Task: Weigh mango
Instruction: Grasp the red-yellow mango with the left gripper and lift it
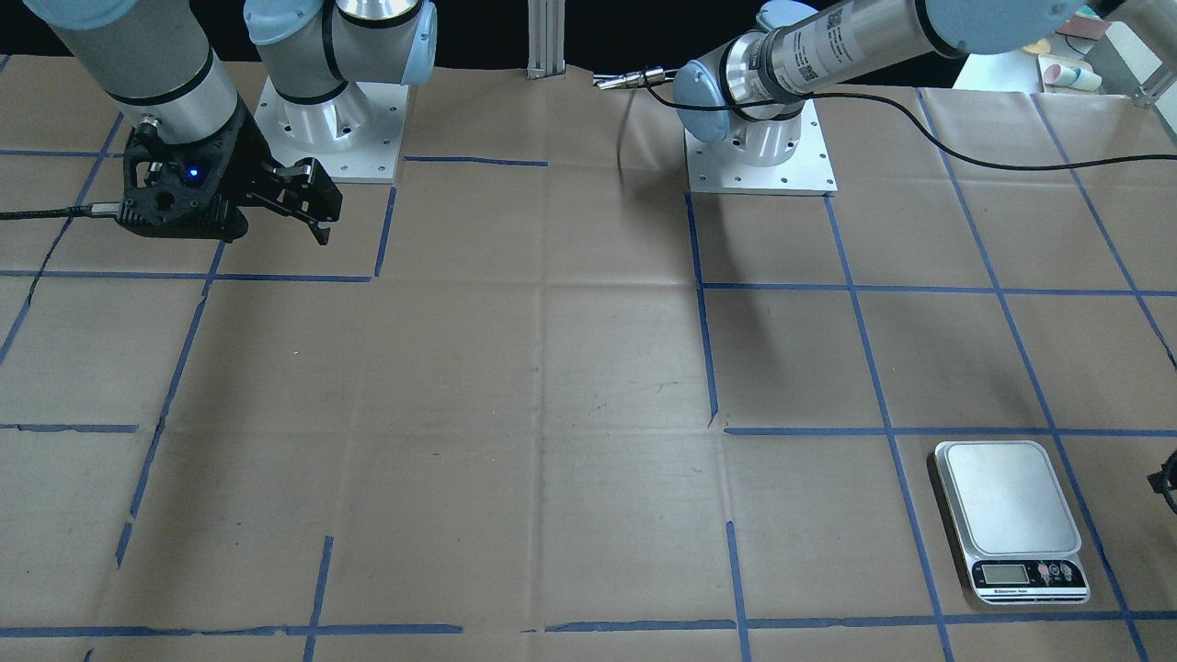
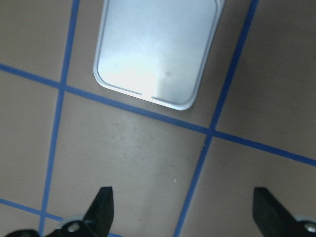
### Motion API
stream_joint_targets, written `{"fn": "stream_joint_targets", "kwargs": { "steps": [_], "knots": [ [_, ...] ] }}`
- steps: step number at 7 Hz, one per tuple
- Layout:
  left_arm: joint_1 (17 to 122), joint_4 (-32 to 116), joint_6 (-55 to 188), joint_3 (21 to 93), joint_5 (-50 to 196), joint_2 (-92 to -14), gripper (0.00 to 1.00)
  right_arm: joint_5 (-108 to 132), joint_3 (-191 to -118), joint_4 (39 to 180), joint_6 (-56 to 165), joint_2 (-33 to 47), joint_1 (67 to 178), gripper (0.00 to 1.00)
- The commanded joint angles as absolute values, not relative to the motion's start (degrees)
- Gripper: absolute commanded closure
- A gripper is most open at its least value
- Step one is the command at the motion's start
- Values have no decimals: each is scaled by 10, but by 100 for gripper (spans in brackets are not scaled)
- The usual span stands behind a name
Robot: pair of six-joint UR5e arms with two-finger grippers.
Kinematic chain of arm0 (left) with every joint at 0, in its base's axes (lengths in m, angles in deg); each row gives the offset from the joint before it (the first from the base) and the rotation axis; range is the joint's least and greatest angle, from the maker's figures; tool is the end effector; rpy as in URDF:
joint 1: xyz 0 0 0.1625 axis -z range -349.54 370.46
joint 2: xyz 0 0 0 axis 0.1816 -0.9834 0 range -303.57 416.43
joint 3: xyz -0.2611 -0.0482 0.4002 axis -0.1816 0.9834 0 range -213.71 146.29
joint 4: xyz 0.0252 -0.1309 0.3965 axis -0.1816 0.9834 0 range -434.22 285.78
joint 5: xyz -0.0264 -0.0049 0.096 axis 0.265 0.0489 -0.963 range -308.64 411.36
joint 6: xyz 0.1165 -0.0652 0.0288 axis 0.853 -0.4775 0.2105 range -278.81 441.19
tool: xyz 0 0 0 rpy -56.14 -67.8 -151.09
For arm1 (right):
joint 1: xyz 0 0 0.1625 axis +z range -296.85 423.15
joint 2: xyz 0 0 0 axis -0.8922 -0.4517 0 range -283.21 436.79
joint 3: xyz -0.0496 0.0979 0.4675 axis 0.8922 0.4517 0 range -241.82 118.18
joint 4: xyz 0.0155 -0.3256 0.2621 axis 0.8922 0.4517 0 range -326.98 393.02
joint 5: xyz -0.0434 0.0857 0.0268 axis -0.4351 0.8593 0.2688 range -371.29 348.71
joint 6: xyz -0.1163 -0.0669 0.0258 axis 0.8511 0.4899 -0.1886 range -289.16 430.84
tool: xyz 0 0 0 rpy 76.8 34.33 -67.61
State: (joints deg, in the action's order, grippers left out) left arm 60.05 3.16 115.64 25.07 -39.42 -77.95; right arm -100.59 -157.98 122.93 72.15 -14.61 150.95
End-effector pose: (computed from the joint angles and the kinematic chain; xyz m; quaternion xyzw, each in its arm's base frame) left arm 0.4318 -0.7099 0.2779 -0.0520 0.9986 0.0079 0.0025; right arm 0.1168 -0.4761 0.4652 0.0080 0.9991 0.0420 0.0074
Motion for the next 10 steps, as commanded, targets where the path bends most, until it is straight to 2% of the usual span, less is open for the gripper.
{"fn": "stream_joint_targets", "kwargs": {
  "steps": [1, 5, 10],
  "knots": [
    [580, 38, 1177, 147, -389, -861, 0, -1006, -1580, 1229, 722, -146, 1509, 0],
    [567, 38, 1199, 81, -391, -918, 0, -1006, -1580, 1229, 722, -146, 1509, 0],
    [566, 56, 1200, 73, -393, -952, 0, -1006, -1580, 1229, 722, -146, 1509, 0]
  ]
}}
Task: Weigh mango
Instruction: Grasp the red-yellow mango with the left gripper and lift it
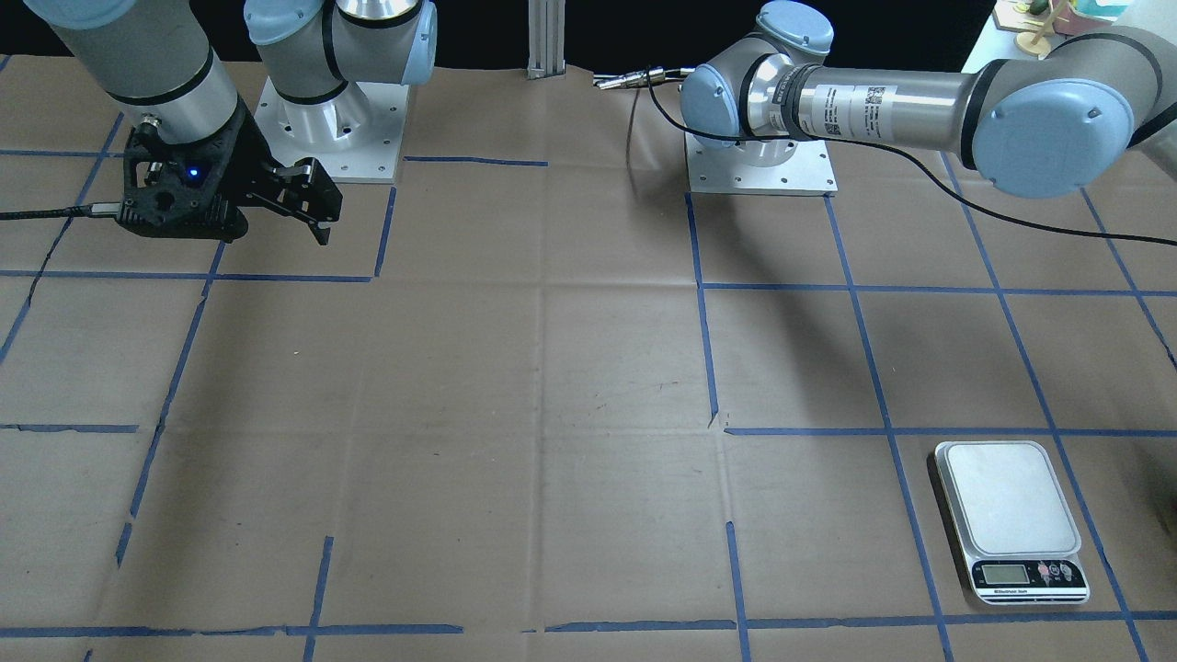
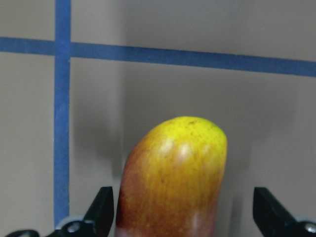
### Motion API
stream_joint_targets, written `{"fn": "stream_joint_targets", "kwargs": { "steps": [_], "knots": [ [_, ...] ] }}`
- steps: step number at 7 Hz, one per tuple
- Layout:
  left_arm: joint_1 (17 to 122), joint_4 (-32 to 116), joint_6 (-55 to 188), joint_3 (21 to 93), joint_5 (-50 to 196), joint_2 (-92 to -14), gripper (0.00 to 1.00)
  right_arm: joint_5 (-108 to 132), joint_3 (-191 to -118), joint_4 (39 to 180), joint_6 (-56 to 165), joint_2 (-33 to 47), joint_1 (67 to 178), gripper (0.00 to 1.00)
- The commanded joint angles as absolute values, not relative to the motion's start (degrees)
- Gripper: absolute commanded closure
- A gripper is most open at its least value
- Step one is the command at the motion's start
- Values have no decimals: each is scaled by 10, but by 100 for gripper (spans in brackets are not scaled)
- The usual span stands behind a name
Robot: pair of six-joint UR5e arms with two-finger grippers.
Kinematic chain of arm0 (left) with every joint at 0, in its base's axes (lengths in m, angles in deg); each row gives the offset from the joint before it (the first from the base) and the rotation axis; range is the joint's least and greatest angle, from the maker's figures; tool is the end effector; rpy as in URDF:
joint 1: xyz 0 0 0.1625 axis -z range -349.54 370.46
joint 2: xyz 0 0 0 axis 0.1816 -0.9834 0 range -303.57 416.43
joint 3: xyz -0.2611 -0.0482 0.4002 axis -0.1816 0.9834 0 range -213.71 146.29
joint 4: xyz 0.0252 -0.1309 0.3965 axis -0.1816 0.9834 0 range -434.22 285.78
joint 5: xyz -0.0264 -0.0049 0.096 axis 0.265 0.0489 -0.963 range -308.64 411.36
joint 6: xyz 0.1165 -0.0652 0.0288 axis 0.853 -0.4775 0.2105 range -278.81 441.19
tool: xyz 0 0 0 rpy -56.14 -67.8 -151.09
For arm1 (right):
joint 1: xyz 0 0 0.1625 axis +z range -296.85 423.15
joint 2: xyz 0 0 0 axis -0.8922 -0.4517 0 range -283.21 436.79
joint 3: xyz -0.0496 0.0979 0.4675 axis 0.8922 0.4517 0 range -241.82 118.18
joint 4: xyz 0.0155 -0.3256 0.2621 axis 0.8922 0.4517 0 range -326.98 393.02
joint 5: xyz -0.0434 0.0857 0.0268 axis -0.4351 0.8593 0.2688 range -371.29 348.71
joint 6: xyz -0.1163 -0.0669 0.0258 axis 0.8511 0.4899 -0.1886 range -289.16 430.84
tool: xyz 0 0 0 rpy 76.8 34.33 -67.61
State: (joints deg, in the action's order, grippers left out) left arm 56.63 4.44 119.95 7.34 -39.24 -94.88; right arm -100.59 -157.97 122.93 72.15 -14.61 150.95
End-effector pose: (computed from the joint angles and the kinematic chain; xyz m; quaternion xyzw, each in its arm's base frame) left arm 0.5323 -0.7448 0.1697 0.0442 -0.9990 -0.0102 0.0020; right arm 0.1168 -0.4761 0.4652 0.0080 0.9991 0.0420 0.0074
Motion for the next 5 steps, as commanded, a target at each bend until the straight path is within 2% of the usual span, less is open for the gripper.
{"fn": "stream_joint_targets", "kwargs": {
  "steps": [1, 2, 3, 4, 5],
  "knots": [
    [565, 58, 1200, 75, -394, -953, 0, -1006, -1580, 1229, 722, -146, 1509, 0],
    [561, 65, 1200, 75, -393, -953, 5, -1006, -1580, 1229, 722, -146, 1509, 0],
    [561, 82, 1200, 73, -396, -953, 16, -1006, -1580, 1229, 722, -146, 1509, 0],
    [561, 88, 1200, 72, -396, -952, 29, -1006, -1580, 1229, 722, -146, 1509, 0],
    [561, 94, 1206, 72, -397, -951, 48, -1006, -1580, 1229, 722, -146, 1509, 0]
  ]
}}
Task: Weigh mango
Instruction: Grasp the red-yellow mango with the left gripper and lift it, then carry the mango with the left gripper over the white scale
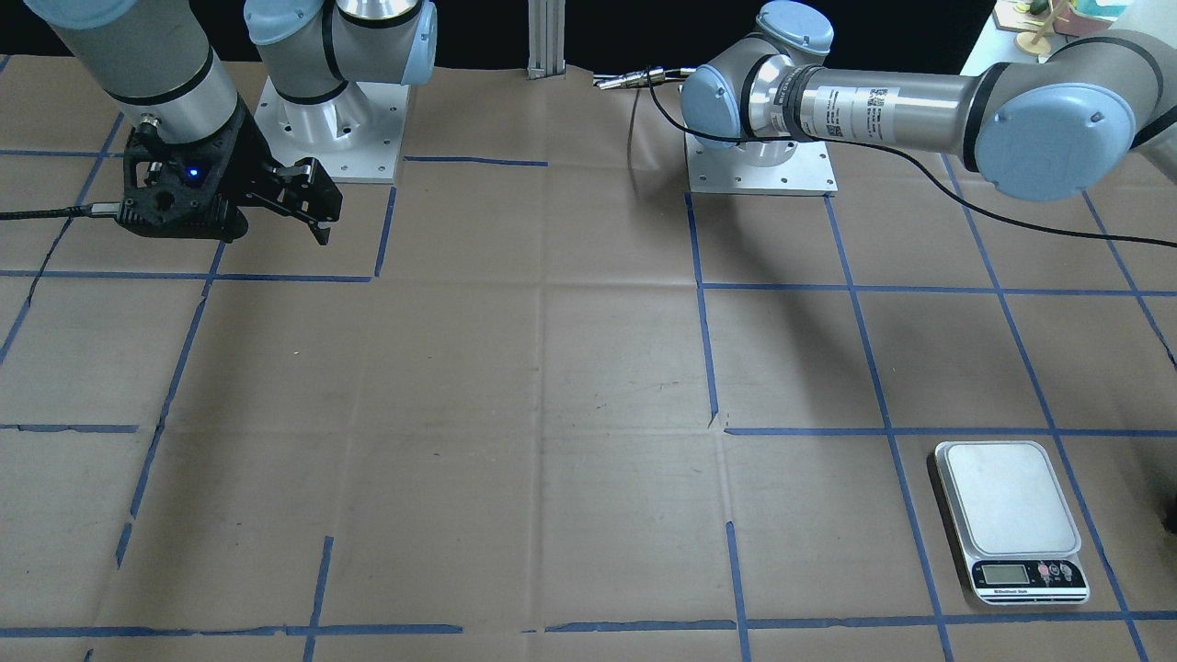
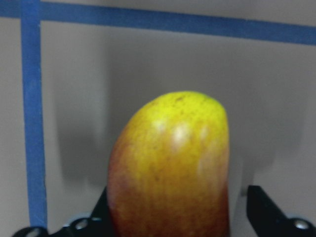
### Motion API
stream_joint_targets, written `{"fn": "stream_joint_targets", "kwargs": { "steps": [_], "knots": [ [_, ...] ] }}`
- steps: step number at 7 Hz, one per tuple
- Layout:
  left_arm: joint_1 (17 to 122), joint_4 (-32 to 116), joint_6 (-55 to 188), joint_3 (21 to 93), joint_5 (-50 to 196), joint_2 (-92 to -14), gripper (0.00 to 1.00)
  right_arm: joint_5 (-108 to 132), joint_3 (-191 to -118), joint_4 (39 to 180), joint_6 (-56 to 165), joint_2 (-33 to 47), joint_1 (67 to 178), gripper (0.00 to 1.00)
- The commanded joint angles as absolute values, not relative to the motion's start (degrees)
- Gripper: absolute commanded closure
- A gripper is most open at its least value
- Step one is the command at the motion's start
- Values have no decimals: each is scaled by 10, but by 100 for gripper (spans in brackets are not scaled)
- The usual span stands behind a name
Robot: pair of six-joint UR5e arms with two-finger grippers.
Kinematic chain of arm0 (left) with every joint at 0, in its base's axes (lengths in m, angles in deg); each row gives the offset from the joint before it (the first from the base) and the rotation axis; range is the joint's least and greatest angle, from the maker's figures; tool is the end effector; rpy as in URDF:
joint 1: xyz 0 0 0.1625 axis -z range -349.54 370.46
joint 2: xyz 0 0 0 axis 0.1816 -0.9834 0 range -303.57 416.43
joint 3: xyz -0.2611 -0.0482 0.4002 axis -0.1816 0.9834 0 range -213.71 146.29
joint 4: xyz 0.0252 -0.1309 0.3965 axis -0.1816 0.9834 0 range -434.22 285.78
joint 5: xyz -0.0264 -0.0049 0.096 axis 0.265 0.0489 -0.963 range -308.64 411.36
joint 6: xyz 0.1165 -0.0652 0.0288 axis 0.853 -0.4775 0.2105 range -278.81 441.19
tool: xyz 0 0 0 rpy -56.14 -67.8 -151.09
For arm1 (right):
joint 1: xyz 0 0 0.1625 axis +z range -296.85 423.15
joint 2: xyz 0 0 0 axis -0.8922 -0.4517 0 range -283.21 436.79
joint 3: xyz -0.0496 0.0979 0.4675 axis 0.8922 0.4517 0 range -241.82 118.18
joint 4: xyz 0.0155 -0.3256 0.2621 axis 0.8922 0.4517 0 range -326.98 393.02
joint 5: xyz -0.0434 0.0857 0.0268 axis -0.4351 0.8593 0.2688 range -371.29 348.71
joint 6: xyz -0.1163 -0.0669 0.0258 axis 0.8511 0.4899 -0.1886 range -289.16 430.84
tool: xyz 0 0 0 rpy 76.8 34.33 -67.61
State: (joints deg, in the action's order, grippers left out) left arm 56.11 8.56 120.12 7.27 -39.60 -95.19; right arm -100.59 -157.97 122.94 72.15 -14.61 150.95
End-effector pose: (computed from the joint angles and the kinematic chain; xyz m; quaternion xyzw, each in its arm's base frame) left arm 0.5327 -0.7323 0.1589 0.0469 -0.9978 -0.0407 0.0250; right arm 0.1168 -0.4762 0.4653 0.0080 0.9991 0.0419 0.0074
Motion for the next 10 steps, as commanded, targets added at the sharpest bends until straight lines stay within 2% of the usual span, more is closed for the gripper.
{"fn": "stream_joint_targets", "kwargs": {
  "steps": [1, 2, 5, 6, 7, 8, 10],
  "knots": [
    [561, 98, 1211, 71, -397, -949, 59, -1006, -1580, 1229, 722, -146, 1509, 0],
    [561, 106, 1212, 69, -397, -943, 66, -1006, -1580, 1229, 722, -146, 1509, 0],
    [604, 144, 1202, 80, -393, -867, 66, -1006, -1580, 1229, 722, -146, 1509, 0],
    [640, 179, 1202, 94, -400, -843, 70, -1006, -1580, 1229, 722, -146, 1509, 0],
    [649, 195, 1200, 133, -399, -818, 74, -1006, -1580, 1229, 722, -146, 1509, 0],
    [653, 189, 1199, 194, -395, -787, 74, -1006, -1580, 1229, 722, -146, 1509, 0],
    [685, 97, 1195, 283, -397, -756, 73, -1006, -1580, 1229, 722, -146, 1509, 0]
  ]
}}
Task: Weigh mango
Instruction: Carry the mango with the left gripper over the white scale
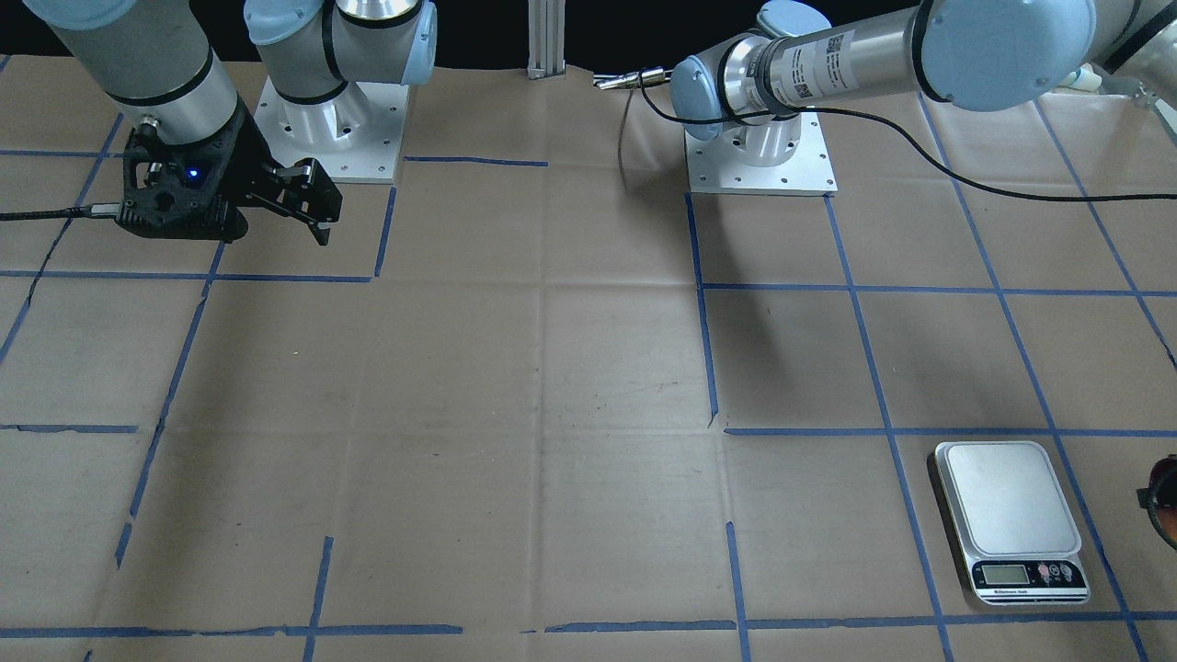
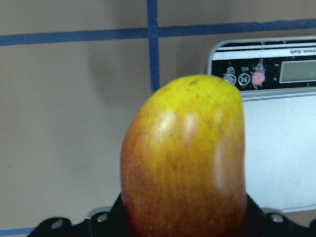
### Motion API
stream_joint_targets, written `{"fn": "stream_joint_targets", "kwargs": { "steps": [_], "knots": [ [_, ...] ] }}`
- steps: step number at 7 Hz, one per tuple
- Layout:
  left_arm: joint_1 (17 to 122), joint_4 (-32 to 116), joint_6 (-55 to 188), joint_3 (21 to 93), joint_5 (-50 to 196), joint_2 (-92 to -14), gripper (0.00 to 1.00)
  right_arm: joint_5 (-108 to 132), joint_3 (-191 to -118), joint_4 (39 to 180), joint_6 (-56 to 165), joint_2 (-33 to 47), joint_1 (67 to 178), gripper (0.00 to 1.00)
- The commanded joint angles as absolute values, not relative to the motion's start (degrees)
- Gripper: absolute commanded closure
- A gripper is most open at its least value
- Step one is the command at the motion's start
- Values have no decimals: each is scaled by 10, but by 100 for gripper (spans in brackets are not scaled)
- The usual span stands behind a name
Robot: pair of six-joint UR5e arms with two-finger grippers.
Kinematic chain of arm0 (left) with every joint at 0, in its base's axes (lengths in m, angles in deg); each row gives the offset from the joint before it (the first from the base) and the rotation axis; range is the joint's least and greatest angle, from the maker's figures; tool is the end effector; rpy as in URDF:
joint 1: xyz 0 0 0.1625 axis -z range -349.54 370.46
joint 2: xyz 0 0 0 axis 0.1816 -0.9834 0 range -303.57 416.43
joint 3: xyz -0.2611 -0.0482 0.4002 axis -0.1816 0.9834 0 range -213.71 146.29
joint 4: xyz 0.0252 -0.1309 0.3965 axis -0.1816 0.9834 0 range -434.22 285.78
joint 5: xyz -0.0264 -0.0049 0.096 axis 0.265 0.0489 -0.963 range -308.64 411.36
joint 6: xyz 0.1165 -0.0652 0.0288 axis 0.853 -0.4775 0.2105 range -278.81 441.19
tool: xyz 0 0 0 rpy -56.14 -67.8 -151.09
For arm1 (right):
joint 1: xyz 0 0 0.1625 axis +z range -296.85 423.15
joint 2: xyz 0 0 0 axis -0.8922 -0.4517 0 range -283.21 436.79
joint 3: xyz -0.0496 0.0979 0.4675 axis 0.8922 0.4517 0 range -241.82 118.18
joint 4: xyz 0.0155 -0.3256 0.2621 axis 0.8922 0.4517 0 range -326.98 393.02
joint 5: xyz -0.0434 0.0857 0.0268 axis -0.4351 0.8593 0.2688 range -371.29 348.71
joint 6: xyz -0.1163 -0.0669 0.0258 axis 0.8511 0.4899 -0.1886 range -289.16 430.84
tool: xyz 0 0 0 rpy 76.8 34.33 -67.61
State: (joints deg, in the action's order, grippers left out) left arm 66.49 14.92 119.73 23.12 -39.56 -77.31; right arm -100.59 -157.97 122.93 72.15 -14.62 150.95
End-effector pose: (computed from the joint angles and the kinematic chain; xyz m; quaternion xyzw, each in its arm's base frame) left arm 0.3367 -0.7343 0.2852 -0.0404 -0.9956 -0.0730 0.0437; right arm 0.1168 -0.4761 0.4653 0.0080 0.9991 0.0419 0.0074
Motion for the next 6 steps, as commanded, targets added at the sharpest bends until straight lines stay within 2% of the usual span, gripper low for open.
{"fn": "stream_joint_targets", "kwargs": {
  "steps": [1, 4, 6],
  "knots": [
    [699, 90, 1177, 301, -396, -751, 73, -1006, -1580, 1229, 722, -146, 1509, 0],
    [708, 38, 1176, 368, -400, -734, 72, -1006, -1580, 1229, 722, -146, 1509, 0],
    [708, 28, 1175, 387, -406, -735, 72, -1006, -1580, 1229, 722, -146, 1509, 0]
  ]
}}
